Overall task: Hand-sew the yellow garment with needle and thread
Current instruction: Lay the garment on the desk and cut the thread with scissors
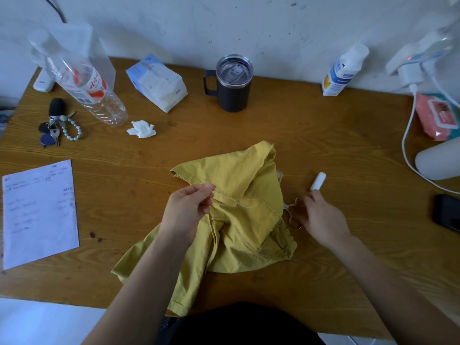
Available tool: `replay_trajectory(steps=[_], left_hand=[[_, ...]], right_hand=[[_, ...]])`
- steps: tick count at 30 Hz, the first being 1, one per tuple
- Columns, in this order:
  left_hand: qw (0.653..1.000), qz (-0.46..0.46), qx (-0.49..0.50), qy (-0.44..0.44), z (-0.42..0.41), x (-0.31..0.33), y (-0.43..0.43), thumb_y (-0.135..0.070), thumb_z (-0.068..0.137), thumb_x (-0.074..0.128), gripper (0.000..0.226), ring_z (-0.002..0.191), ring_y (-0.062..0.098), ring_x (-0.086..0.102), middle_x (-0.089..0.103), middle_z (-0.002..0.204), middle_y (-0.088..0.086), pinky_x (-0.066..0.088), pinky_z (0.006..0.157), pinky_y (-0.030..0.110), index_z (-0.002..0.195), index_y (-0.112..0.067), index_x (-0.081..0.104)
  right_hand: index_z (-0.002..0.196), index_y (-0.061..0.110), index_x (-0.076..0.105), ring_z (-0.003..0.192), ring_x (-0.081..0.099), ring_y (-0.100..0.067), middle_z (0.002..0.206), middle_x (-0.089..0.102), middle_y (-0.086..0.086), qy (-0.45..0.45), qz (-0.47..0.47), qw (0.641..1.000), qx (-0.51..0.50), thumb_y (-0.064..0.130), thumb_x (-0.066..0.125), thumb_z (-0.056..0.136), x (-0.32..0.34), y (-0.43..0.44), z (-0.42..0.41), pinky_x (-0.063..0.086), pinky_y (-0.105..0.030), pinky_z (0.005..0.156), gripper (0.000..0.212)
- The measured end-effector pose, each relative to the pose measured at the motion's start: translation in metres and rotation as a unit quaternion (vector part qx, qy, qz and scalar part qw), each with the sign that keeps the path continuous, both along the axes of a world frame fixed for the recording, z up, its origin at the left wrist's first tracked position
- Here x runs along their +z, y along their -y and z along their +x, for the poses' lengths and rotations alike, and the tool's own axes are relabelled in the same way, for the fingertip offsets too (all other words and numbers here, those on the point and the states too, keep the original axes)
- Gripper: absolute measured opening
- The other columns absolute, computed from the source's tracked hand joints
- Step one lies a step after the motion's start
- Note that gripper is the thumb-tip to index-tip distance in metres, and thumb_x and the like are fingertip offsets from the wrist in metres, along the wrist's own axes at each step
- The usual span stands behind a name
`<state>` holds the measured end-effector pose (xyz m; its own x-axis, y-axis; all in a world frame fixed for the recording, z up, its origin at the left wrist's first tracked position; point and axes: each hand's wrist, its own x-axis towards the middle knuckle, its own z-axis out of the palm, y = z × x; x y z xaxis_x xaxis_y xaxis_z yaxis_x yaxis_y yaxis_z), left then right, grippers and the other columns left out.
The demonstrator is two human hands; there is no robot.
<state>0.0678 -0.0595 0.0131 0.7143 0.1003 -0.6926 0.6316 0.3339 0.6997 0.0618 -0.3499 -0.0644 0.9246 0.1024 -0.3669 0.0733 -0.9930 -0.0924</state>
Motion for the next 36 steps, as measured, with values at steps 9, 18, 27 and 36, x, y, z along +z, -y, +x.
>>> replay_trajectory(steps=[9, 18, 27, 36], left_hand=[[1.000, -0.005, 0.011, -0.004, 0.001, 0.001, -0.002, -0.009, 0.088, 0.062, 0.014, 0.058, 0.008, 0.054, 0.063, 0.062, -0.002, 0.045, 0.058, 0.021, 0.078, -0.007, 0.071], [1.000, -0.010, 0.016, 0.004, 0.003, 0.006, -0.003, -0.009, 0.088, 0.062, 0.014, 0.057, 0.007, 0.053, 0.062, 0.061, -0.002, 0.046, 0.051, 0.017, 0.077, -0.007, 0.070], [1.000, -0.007, 0.002, -0.001, 0.001, 0.007, 0.000, -0.009, 0.089, 0.061, 0.013, 0.060, 0.008, 0.053, 0.060, 0.067, 0.001, 0.044, 0.058, 0.020, 0.081, -0.006, 0.070], [1.000, -0.010, 0.008, 0.009, 0.004, 0.010, -0.003, -0.008, 0.090, 0.061, 0.014, 0.059, 0.008, 0.052, 0.060, 0.066, 0.001, 0.045, 0.053, 0.017, 0.079, -0.006, 0.069]], right_hand=[[0.093, 0.012, 0.056, 0.075, 0.059, -0.019, 0.091, 0.057, -0.004, -0.009, -0.040, 0.999, 0.020, 0.031, 0.058, 0.088, 0.002, -0.013, -0.004, 0.034, -0.023, 0.053, 0.020], [0.090, 0.013, 0.038, 0.053, 0.040, -0.015, 0.071, 0.039, 0.001, -0.025, -0.024, 0.999, -0.027, 0.012, 0.058, 0.084, 0.005, -0.012, -0.007, 0.019, -0.021, 0.040, 0.021], [0.081, 0.015, 0.036, 0.054, 0.043, -0.012, 0.065, 0.041, 0.004, -0.051, 0.000, 0.990, -0.130, 0.014, 0.059, 0.084, 0.002, -0.008, -0.015, 0.025, -0.020, 0.041, 0.023], [0.069, 0.016, 0.042, 0.057, 0.045, -0.012, 0.064, 0.047, 0.002, -0.061, -0.005, 0.986, -0.152, 0.016, 0.060, 0.085, 0.008, -0.005, -0.009, 0.030, -0.022, 0.044, 0.023]])
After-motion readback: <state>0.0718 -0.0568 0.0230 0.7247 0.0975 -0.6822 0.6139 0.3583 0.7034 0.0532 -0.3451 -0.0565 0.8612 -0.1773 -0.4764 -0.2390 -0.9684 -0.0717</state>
